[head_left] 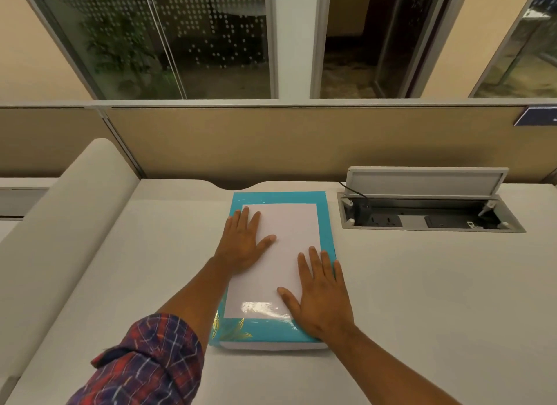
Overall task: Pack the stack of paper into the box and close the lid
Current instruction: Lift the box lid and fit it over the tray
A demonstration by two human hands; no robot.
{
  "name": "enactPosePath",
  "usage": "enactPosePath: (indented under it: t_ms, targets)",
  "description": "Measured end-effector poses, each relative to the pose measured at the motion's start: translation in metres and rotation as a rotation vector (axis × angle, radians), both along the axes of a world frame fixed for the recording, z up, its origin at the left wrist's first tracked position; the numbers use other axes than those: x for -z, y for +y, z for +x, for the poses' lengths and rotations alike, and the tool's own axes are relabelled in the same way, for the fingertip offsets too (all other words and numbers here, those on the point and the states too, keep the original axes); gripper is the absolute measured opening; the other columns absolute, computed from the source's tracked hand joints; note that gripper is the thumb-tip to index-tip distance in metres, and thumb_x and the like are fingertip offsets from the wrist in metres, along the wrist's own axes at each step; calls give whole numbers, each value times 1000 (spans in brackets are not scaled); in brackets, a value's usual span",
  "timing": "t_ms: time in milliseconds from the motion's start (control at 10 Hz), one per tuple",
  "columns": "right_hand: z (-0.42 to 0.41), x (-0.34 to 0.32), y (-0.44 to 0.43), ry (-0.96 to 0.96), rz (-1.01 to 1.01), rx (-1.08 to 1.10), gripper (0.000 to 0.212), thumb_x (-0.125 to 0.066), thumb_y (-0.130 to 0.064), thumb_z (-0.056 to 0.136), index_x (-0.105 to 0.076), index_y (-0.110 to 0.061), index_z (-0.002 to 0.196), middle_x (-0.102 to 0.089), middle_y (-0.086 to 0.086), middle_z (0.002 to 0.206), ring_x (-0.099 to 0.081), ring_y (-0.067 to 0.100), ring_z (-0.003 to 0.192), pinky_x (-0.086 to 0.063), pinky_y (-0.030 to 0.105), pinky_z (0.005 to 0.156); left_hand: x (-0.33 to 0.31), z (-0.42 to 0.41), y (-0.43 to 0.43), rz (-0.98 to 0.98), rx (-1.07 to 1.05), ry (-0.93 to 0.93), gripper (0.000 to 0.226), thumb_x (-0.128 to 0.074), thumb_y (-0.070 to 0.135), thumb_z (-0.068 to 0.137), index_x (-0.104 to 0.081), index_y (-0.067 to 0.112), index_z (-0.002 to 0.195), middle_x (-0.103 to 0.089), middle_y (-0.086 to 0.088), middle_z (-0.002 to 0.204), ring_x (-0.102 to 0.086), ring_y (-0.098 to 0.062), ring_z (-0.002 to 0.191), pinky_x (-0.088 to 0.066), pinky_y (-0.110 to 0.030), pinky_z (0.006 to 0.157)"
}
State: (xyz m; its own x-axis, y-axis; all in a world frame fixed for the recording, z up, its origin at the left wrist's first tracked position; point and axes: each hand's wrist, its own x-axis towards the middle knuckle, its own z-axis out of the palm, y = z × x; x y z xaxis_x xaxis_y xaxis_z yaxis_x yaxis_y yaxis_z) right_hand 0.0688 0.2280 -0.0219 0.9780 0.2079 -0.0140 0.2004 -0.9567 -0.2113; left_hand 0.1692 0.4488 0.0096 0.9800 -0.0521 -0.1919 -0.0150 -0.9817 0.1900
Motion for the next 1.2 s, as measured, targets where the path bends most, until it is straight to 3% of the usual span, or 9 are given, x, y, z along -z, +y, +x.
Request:
enactPosePath:
  t_ms: [100, 200, 300, 600, 700, 800, 900, 1100, 1200]
  targets:
    - [1, 8, 2, -9, 4, 3, 95, -27, -86, 93, -34, -23, 164, -29, 7, 175, -25, 37, 161, -10, 55, 132, 3, 0, 0, 11, 3, -20, 104, -6, 84, 84, -1, 24, 169, 8, -7, 179, 7, -34, 165, -3, -52, 134]
    - [2, 11, 2, -19, 19, 8, 93, -32, -86, 93, -36, -23, 163, -32, 8, 174, -27, 38, 160, -2, 50, 131, 5, -1, 0, 26, 6, -25, 105, -6, 84, 84, -1, 24, 169, 8, -7, 179, 6, -34, 165, -3, -52, 134]
    - [3, 14, 2, -16, 26, 16, 93, -34, -86, 92, -36, -24, 162, -34, 8, 173, -28, 38, 160, 4, 46, 129, 7, 1, -1, 45, 16, -44, 104, -5, 83, 84, -3, 23, 169, 6, -9, 179, 4, -35, 165, -4, -52, 134]
    - [0, 15, 1, 8, 10, 4, 93, -34, -85, 93, -38, -22, 162, -33, 8, 173, -28, 38, 160, -5, 53, 129, 8, -1, -2, 79, 23, -32, 102, -4, 81, 86, 1, 22, 169, 9, -9, 179, 6, -36, 165, -3, -53, 134]
    - [-3, 7, 1, -5, 6, 3, 92, -32, -83, 95, -39, -20, 162, -34, 9, 173, -31, 39, 159, -1, 49, 127, 9, -13, -11, 105, 5, -50, 99, -2, 77, 87, 4, 20, 169, 12, -9, 178, 8, -33, 165, -3, -52, 134]
    - [-5, 2, -2, -39, 11, -16, 90, -29, -79, 98, -33, -18, 165, -29, 9, 174, -28, 37, 160, 6, 42, 126, 11, -27, -16, 90, -5, -82, 96, -5, 75, 92, 4, 19, 169, 13, -9, 178, 10, -32, 165, -1, -50, 134]
    - [-7, 0, -18, -73, 14, -37, 90, -18, -77, 100, -14, -19, 169, -11, 5, 178, -13, 32, 164, 9, 41, 133, 14, -53, -20, 109, 14, -100, 91, -15, 73, 99, 5, 17, 168, 15, -8, 177, 13, -30, 164, 2, -49, 134]
    - [-9, -13, -54, -3, 24, 19, 91, 5, -79, 91, 23, -25, 162, 12, 1, 179, 4, 29, 166, 5, 45, 134, 7, -96, -37, 112, -12, -76, 93, -14, 73, 99, 10, 14, 167, 19, -8, 177, 17, -30, 164, 8, -48, 133]
    - [-11, -17, -71, 14, 11, 29, 92, -3, -77, 94, 20, -23, 165, 15, 2, 179, 8, 29, 166, 8, 45, 133, 8, -112, -50, 89, 4, -107, 94, -14, 73, 99, 11, 13, 167, 25, -7, 174, 18, -30, 163, 11, -45, 132]
